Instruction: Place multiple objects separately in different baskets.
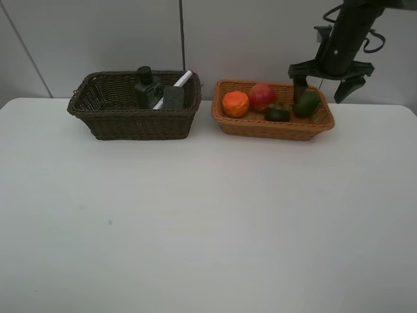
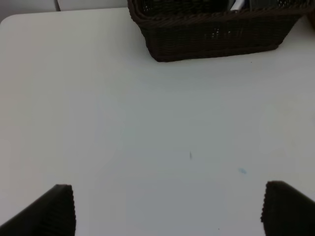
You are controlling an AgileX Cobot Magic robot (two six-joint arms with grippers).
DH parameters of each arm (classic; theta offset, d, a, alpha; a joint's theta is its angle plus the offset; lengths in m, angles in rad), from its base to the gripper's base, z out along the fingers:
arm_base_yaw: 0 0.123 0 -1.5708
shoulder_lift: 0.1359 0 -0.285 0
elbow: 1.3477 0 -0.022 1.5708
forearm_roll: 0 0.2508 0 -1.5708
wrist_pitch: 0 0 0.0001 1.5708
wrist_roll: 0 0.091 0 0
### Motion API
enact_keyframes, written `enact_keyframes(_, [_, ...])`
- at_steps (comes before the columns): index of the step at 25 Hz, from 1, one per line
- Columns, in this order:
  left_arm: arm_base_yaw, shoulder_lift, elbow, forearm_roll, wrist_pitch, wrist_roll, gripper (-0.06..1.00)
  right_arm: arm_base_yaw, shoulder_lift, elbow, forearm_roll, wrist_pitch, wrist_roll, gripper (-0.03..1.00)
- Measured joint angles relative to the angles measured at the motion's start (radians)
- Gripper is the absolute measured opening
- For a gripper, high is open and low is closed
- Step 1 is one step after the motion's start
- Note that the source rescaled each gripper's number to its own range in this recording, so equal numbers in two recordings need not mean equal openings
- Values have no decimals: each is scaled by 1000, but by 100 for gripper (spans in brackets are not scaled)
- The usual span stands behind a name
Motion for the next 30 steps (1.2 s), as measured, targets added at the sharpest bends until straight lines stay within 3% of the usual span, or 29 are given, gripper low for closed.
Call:
enact_keyframes(6, [0,0,0,0,0,0,90,-123,-115,98,-8,-1,6,100])
enact_keyframes(12, [0,0,0,0,0,0,90,-160,-431,420,-35,0,6,100])
enact_keyframes(21, [0,0,0,0,-1,0,90,-160,-1179,971,-27,-14,6,100])
enact_keyframes(30, [0,0,0,0,-1,0,90,-160,-1877,1200,-11,-39,7,100])
